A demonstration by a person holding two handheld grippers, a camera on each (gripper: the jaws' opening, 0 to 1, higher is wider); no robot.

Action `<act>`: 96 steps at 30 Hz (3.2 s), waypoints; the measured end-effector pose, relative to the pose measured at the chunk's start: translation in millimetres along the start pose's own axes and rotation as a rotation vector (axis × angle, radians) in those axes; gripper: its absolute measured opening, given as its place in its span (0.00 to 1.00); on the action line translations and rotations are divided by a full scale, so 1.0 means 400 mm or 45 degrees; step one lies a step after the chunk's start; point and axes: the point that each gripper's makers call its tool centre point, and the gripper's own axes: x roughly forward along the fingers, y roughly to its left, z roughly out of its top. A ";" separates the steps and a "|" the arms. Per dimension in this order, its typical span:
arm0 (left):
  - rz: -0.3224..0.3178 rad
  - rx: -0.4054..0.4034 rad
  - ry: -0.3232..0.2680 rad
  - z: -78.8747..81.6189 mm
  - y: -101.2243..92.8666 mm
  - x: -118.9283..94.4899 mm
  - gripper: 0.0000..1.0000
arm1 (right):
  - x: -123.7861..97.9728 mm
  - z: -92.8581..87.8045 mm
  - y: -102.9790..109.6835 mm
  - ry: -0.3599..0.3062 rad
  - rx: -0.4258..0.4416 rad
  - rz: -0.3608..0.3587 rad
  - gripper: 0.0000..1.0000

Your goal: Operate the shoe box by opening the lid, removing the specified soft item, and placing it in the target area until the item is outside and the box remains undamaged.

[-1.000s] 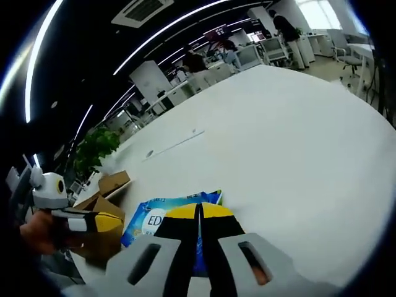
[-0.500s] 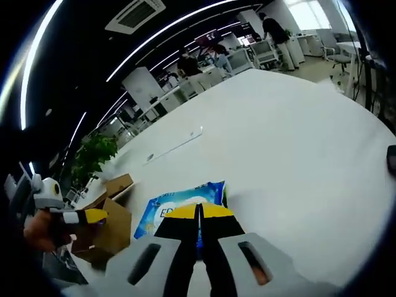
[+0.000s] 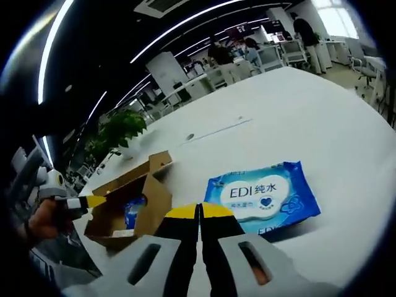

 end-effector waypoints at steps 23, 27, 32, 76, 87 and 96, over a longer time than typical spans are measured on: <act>0.182 -0.193 -0.107 -0.130 0.262 -0.245 0.05 | 0.143 -0.123 0.303 0.291 -0.389 0.231 0.00; 0.175 -0.195 -0.123 -0.127 0.267 -0.246 0.05 | 0.168 -0.129 0.317 0.343 -0.538 0.247 0.00; 0.143 -0.132 -0.181 -0.109 0.243 -0.263 0.08 | 0.194 -0.136 0.318 0.413 -0.746 0.276 0.00; 0.132 0.237 -0.202 -0.160 0.158 -0.283 0.36 | 0.331 -0.248 0.338 0.920 -1.624 0.524 0.55; 0.196 0.267 -0.195 -0.168 0.181 -0.278 0.38 | 0.388 -0.295 0.307 1.010 -1.642 0.499 0.55; 0.231 0.262 -0.189 -0.175 0.196 -0.284 0.39 | 0.434 -0.333 0.283 1.054 -1.719 0.458 0.59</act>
